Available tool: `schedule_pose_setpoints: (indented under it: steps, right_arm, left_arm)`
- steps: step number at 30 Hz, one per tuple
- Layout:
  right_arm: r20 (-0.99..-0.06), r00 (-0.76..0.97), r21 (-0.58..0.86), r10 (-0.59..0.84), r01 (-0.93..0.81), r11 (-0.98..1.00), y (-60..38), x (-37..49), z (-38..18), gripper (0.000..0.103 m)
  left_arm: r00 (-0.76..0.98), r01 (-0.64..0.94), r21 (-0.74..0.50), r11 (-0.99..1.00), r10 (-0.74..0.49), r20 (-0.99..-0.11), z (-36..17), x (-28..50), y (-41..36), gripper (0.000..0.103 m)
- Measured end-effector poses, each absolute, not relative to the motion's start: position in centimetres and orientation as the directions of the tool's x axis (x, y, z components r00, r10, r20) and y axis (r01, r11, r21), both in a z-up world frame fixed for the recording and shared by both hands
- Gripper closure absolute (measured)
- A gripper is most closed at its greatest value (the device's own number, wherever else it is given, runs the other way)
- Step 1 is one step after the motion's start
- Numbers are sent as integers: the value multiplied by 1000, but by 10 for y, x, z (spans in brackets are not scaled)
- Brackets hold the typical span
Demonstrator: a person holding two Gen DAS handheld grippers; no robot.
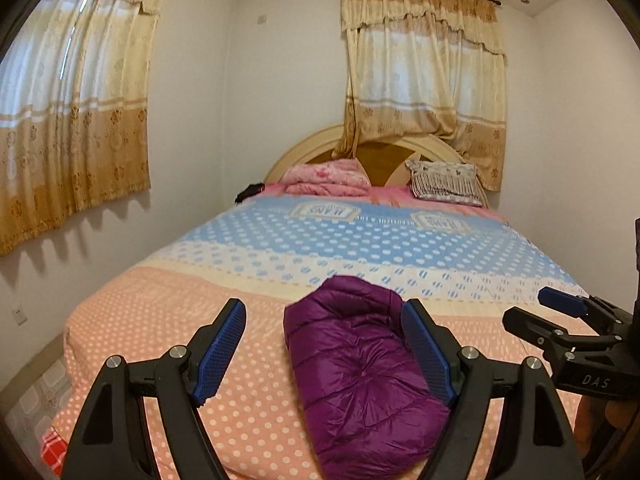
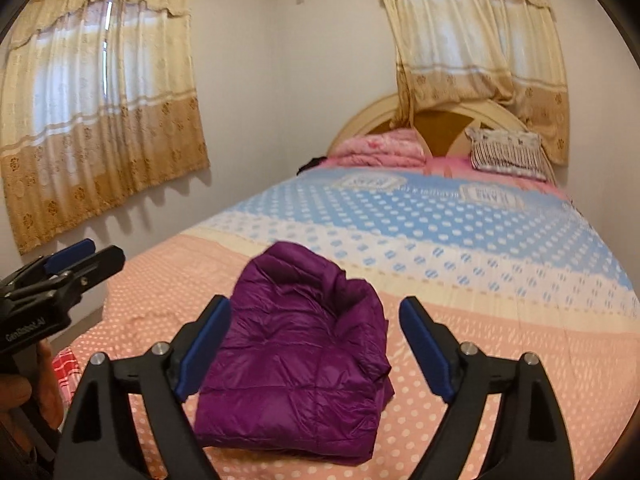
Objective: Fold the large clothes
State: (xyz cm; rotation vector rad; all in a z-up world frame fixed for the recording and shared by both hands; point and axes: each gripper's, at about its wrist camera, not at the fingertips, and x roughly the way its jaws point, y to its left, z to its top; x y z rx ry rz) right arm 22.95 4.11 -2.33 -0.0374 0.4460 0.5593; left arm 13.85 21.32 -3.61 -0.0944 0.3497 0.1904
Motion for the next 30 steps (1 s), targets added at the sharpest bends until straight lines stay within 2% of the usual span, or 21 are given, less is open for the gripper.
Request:
schedule_pose_setpoints:
  steps: [30]
  right_arm:
    - [-416,733,112,539,-547,830,32,221,-29,14]
  left_arm:
    - [912,-211,-56,976,176,-370,-45,141,210,22]
